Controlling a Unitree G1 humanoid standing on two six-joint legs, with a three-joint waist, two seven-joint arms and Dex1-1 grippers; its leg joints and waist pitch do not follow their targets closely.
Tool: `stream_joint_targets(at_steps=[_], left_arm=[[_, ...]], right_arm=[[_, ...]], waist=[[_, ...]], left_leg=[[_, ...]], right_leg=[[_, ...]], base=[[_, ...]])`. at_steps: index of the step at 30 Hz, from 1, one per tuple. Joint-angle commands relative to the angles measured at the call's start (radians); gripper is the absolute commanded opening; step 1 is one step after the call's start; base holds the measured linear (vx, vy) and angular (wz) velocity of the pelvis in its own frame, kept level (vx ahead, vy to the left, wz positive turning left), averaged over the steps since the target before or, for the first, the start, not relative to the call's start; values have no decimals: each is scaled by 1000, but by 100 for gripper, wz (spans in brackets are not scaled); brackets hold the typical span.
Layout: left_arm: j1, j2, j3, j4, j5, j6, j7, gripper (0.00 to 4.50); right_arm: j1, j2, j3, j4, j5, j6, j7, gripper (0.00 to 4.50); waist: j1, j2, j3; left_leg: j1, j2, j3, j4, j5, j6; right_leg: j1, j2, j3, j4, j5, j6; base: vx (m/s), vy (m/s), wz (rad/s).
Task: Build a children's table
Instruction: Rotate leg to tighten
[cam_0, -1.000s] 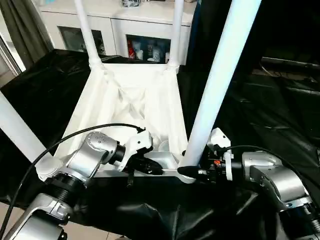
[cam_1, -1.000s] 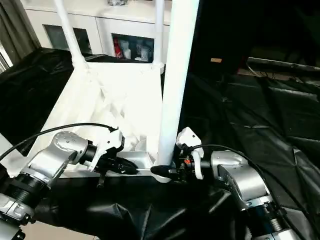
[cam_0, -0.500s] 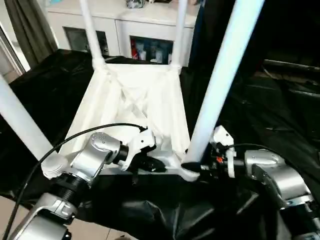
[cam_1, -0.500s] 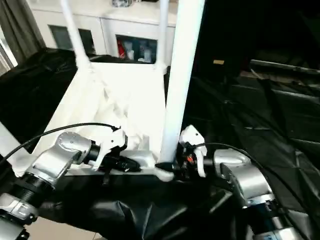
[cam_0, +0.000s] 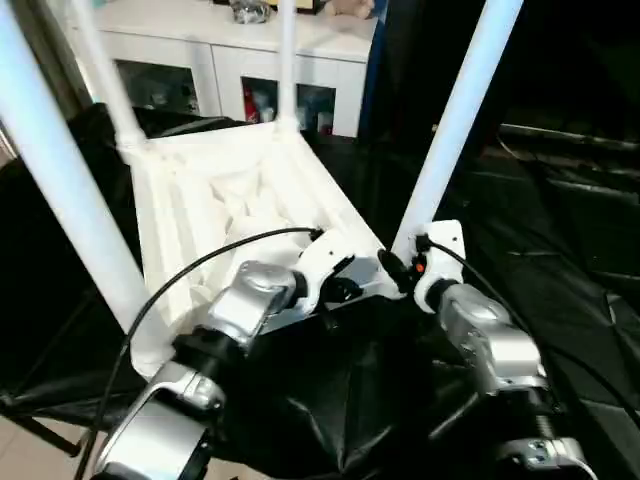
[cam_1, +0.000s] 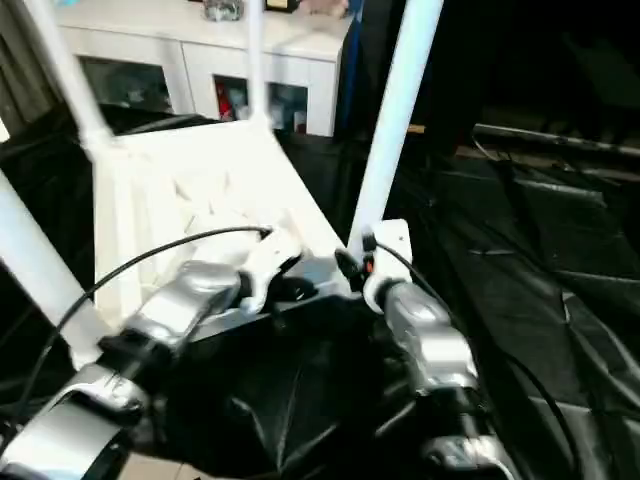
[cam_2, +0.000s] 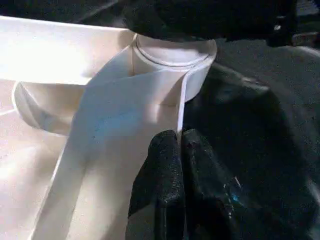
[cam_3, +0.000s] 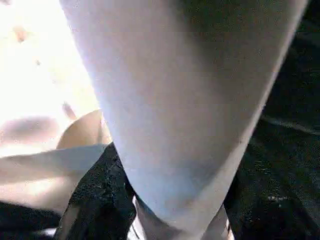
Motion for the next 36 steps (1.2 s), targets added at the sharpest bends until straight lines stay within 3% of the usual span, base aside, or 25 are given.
stream_joint_targets(at_steps=[1, 2, 3, 4, 7, 10, 12, 13, 14, 15, 16, 17, 20, 21, 22, 24, 25, 26, 27, 28, 29, 33, 34, 36], left_arm=[[-25, -8, 18, 14, 15, -5, 87, 0], [-26, -6, 14, 13, 15, -15, 79, 0], [-25, -2, 10, 14, 17, -27, 72, 0], [-24, -2, 9, 14, 17, -30, 70, 0], [-21, 6, 2, 24, 21, -85, 40, 0], [-20, 4, 6, 30, 20, -108, 38, 0], [-16, -3, 31, 21, 5, -118, 64, 0], [-6, -3, 42, 2, -9, -129, 59, 0], [16, -1, 54, -38, -31, -145, 41, 0], [27, 0, 58, -56, -41, -151, 30, 0], [68, 7, 72, -126, -78, -121, -4, 0], [89, 15, 71, -159, -90, -112, -25, 44], [151, 49, 45, -260, -116, -77, -101, 61], [214, 81, 31, -366, -137, -23, -133, 73], [255, 104, 25, -437, -154, 10, -153, 73], [299, 127, 21, -514, -172, 40, -165, 98], [317, 134, 21, -545, -178, 53, -165, 98], [347, 147, 22, -598, -192, 77, -164, 100], [396, 162, 28, -685, -209, 116, -151, 114], [410, 164, 31, -709, -213, 128, -143, 128], [427, 169, 36, -736, -221, 141, -138, 137], [537, 193, 73, -891, -263, 221, -99, 157], [588, 206, 101, -944, -284, 253, -89, 169], [621, 215, 121, -977, -299, 275, -82, 179]], right_arm=[[19, 70, 64, 69, 35, 32, 47, 198], [11, 74, 58, 78, 39, 25, 53, 198], [8, 75, 52, 79, 44, 25, 56, 254], [8, 75, 51, 78, 45, 25, 57, 254], [11, 61, 46, 44, 44, 23, 71, 285], [23, 34, 60, 11, 35, 10, 97, 298], [51, -15, 74, -70, 51, 27, 161, 298], [67, -47, 82, -112, 59, 35, 200, 298], [89, -94, 87, -167, 73, 49, 251, 298], [98, -113, 87, -188, 77, 54, 271, 298], [122, -172, 79, -233, 85, 58, 321, 298], [132, -195, 75, -247, 86, 59, 338, 299], [148, -241, 59, -266, 89, 59, 376, 299], [157, -278, 45, -279, 100, 63, 417, 299], [162, -304, 42, -289, 114, 73, 452, 299], [170, -335, 49, -304, 132, 85, 497, 299], [174, -348, 54, -311, 139, 89, 514, 299], [177, -362, 65, -316, 146, 97, 539, 299], [178, -384, 85, -321, 154, 107, 579, 299], [178, -389, 92, -322, 155, 109, 590, 299], [175, -393, 104, -319, 152, 110, 602, 299], [153, -417, 160, -299, 126, 108, 660, 299], [140, -420, 165, -288, 123, 104, 668, 299], [132, -421, 165, -283, 124, 101, 670, 299]], waist=[[6, 3, -41], [5, 7, -42], [3, 6, -42], [3, 5, -40], [5, 18, -40], [4, 18, -39], [6, 37, -38], [5, 24, -39], [9, 30, -38], [11, 25, -40], [11, 28, -41], [13, 30, -43], [11, 35, -56], [10, 38, -57], [10, 38, -57], [9, 36, -46], [11, 40, -47], [10, 31, -46], [10, 16, -39], [16, 29, -38], [13, 25, -32], [13, 26, -27], [13, 25, -28], [10, 25, -29]], left_leg=[[-8, 33, -14, -75, -239, -5], [-10, 32, -13, -74, -228, -3], [-10, 31, -12, -73, -221, -1], [-11, 31, -11, -73, -220, 1], [-9, 31, -13, -73, -219, 1], [-9, 32, -11, -73, -222, 4], [-7, 32, -12, -72, -228, 3], [-10, 31, -11, -70, -219, 10], [-13, 31, -12, -70, -210, 14], [-14, 33, -11, -65, -189, 29], [-18, 32, -11, -63, -171, 35], [-24, 31, -10, -58, -130, 51], [-29, 29, -7, -44, -39, 77], [-34, 31, -7, -39, -7, 90], [-34, 31, -7, -39, -7, 90], [-34, 34, -3, -40, -59, 110], [-31, 35, -3, -40, -74, 106], [-31, 36, -2, -42, -87, 104], [-31, 36, 1, -46, -114, 98], [-30, 40, -4, -49, -128, 84], [-26, 39, 0, -49, -158, 77], [-28, 39, -3, -54, -194, 54], [-24, 37, -1, -51, -194, 52], [-30, 35, -3, -52, -180, 49]], right_leg=[[35, -86, 52, -88, -291, -121], [37, -86, 52, -85, -254, -134], [39, -84, 52, -84, -236, -142], [39, -85, 52, -85, -236, -143], [41, -84, 53, -84, -233, -147], [42, -83, 52, -87, -240, -146], [41, -82, 53, -88, -234, -147], [48, -80, 52, -86, -209, -151], [51, -80, 52, -84, -200, -152], [55, -81, 53, -80, -158, -161], [57, -82, 53, -77, -140, -165], [61, -82, 52, -71, -85, -178], [59, -79, 50, -53, 46, -217], [55, -74, 47, -41, 133, -242], [55, -74, 47, -41, 133, -242], [49, -69, 45, -50, 74, -248], [49, -71, 44, -50, 40, -245], [49, -72, 44, -54, 9, -240], [45, -73, 44, -65, -80, -224], [45, -77, 45, -65, -144, -214], [36, -74, 46, -75, -208, -197], [35, -76, 47, -84, -328, -155], [30, -71, 48, -84, -326, -149], [35, -71, 47, -80, -313, -147]], base=[[0, 0, 0], [0, 0, 0], [0, 0, 0], [0, 0, 0], [0, 0, 0], [0, 0, 0], [0, 0, 0], [0, 0, 0], [0, 0, 0], [0, 0, 0], [0, 0, 0], [0, 0, 0], [0, 0, 0], [0, 0, 0], [0, 0, 0], [0, 0, 0], [0, 0, 0], [0, 0, 0], [0, 0, 0], [0, 0, 0], [0, 0, 0], [0, 0, 0], [0, 0, 0], [0, 0, 0]])
